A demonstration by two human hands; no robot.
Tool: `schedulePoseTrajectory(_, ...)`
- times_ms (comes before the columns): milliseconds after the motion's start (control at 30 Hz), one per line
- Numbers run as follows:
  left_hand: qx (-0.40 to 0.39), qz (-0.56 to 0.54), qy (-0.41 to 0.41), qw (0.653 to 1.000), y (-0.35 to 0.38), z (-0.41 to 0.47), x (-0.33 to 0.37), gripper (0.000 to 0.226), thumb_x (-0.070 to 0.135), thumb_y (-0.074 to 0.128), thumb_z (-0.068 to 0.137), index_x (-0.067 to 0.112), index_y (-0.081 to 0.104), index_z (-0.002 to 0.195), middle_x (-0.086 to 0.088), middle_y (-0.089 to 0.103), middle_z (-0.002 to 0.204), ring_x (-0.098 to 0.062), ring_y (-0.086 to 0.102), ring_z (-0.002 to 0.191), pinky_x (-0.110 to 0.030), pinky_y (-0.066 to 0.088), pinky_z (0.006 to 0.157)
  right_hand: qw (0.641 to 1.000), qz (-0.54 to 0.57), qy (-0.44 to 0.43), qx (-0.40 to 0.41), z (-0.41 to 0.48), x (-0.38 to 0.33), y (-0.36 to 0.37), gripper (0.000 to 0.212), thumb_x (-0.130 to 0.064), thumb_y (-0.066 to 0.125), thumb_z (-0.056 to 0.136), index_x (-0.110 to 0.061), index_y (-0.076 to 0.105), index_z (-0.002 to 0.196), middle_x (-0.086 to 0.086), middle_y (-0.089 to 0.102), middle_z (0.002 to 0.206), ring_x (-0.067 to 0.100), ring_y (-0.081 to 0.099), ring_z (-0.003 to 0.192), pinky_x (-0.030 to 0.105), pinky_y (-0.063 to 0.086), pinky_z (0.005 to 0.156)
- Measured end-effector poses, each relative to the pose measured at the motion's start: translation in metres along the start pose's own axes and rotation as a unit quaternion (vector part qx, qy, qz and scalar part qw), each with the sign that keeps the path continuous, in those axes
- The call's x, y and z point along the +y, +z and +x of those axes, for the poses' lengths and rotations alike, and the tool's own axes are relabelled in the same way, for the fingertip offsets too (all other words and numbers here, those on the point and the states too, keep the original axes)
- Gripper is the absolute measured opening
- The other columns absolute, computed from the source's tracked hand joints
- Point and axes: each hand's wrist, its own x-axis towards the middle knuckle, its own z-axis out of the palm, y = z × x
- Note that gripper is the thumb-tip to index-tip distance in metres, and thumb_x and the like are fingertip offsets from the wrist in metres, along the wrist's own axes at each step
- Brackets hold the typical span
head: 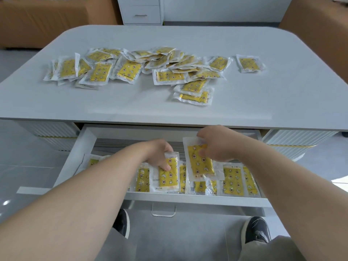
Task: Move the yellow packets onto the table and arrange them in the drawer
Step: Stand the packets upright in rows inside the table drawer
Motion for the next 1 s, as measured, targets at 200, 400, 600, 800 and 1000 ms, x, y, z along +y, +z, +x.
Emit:
schedulePoseTrajectory(200, 0.015, 0.046, 0.019, 0.999, 0.027, 0.019, -0.003, 0.071, 0.030, 0.080, 0.085, 0.016, 0.047, 0.147, -0.003, 0.051, 0.147, -0.025, 0.050, 0.131, -0.034, 0.042, 0.102, 1.000, 0.006, 0.009, -0.028, 0.003, 0.011, 0.014, 0.028, -0.020, 0.061, 0.096, -0.011, 0.061, 0.123, 0.005, 0.063, 0.120, 0.026, 0.061, 0.108, 0.039, 0.054, 0.093)
schedulePoseTrajectory(400, 0.101, 0.160, -0.004, 0.982, 0.046, 0.017, -0.008, 0.078, 0.054, 0.080, 0.075, 0.017, 0.046, 0.135, -0.006, 0.049, 0.137, -0.027, 0.045, 0.128, -0.044, 0.038, 0.109, 0.999, 0.009, 0.014, -0.051, 0.014, 0.011, 0.026, 0.023, -0.019, 0.064, 0.094, -0.009, 0.063, 0.115, 0.008, 0.065, 0.117, 0.027, 0.064, 0.105, 0.036, 0.053, 0.085)
schedulePoseTrajectory(600, 0.097, 0.194, -0.052, 0.975, 0.025, 0.000, 0.004, 0.080, 0.046, 0.080, 0.078, 0.018, 0.042, 0.143, -0.009, 0.045, 0.143, -0.030, 0.044, 0.133, -0.044, 0.039, 0.108, 0.997, 0.023, 0.007, -0.070, 0.029, -0.002, 0.032, 0.052, -0.027, 0.067, 0.097, -0.006, 0.051, 0.142, 0.010, 0.055, 0.141, 0.030, 0.056, 0.125, 0.038, 0.048, 0.102)
schedulePoseTrajectory(800, 0.137, 0.165, -0.077, 0.974, 0.002, -0.022, -0.007, 0.039, 0.016, 0.066, 0.087, 0.022, 0.060, 0.125, -0.001, 0.062, 0.120, -0.024, 0.060, 0.104, -0.040, 0.056, 0.088, 0.994, 0.017, -0.018, -0.102, 0.050, -0.013, 0.065, 0.053, -0.035, 0.066, 0.097, -0.009, 0.053, 0.142, 0.009, 0.057, 0.138, 0.027, 0.055, 0.124, 0.035, 0.044, 0.098)
schedulePoseTrajectory(1000, 0.135, 0.146, -0.066, 0.978, 0.003, -0.031, -0.013, 0.035, 0.028, 0.073, 0.088, 0.021, 0.062, 0.121, 0.001, 0.064, 0.114, -0.022, 0.063, 0.100, -0.039, 0.057, 0.084, 0.996, -0.052, 0.012, -0.076, 0.060, -0.014, 0.090, 0.060, -0.046, 0.066, 0.093, -0.016, 0.048, 0.142, 0.007, 0.055, 0.139, 0.028, 0.059, 0.118, 0.041, 0.054, 0.095)
